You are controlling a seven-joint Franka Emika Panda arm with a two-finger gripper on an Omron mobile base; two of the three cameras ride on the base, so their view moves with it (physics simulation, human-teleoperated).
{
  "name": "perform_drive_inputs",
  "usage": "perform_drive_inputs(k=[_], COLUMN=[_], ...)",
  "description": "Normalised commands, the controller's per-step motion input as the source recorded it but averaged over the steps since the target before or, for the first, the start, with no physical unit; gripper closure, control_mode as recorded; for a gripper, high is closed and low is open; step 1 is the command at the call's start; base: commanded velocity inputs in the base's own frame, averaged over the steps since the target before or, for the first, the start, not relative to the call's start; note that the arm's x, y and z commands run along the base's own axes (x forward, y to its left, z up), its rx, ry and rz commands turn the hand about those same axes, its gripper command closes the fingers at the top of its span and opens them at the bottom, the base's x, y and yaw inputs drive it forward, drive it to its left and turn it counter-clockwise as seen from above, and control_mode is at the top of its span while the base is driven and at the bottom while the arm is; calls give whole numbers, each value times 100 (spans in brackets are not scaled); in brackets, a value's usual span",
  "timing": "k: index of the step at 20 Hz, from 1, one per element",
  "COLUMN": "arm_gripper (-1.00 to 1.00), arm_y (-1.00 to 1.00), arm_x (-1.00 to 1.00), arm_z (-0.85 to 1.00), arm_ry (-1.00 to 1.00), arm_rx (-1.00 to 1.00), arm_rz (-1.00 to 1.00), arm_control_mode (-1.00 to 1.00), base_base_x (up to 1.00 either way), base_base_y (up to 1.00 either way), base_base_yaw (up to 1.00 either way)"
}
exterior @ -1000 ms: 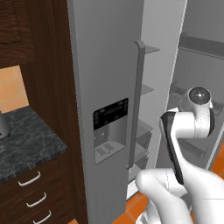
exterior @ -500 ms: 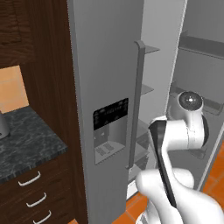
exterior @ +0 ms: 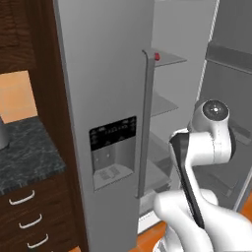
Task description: Take the strawberry from the fridge and place it on top of the pancake, located on the dining counter.
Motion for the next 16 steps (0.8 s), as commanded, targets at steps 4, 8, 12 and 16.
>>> perform_drive_inputs(k=[4, 8, 12, 16], arm_gripper=[-100, -100, -100, -100], arm_y=[0, 0, 0, 0], arm_x=[0, 0, 0, 0], arm_z=[0, 0, 0, 0], arm_ry=[0, 0, 0, 0], arm_rx=[0, 0, 0, 0], arm_rz=[0, 0, 0, 0], arm_control_mode=[100, 100, 100, 100], base_base_x=[21, 28, 40, 53], base_base_y=[-52, -32, -33, -13], base_base_yaw=[29, 26, 25, 24])
